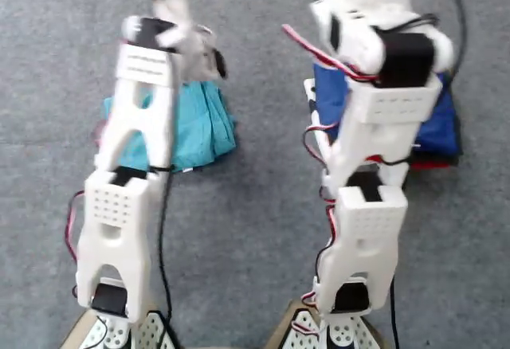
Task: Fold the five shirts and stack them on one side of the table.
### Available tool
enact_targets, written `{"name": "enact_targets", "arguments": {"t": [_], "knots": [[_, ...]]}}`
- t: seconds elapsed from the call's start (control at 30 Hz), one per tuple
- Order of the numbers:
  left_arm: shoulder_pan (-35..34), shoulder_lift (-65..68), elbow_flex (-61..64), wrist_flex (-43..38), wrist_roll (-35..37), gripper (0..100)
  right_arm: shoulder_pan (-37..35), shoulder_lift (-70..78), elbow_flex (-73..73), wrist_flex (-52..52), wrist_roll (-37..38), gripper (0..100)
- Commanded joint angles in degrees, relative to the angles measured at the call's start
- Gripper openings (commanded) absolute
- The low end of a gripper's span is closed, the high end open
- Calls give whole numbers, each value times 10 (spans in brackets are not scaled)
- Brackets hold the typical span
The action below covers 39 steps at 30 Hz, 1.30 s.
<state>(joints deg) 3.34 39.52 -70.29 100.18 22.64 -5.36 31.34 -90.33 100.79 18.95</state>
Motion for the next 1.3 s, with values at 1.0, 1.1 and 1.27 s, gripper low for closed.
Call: {"name": "enact_targets", "arguments": {"t": [1.0,1.1,1.27], "knots": [[-191,361,-187,-106,-109,29,-200,196,475,-107,-167,15],[-190,387,-242,-103,-109,29,-200,187,412,-59,-163,15],[-202,341,-253,-51,-143,29,-191,173,305,5,-164,15]]}}
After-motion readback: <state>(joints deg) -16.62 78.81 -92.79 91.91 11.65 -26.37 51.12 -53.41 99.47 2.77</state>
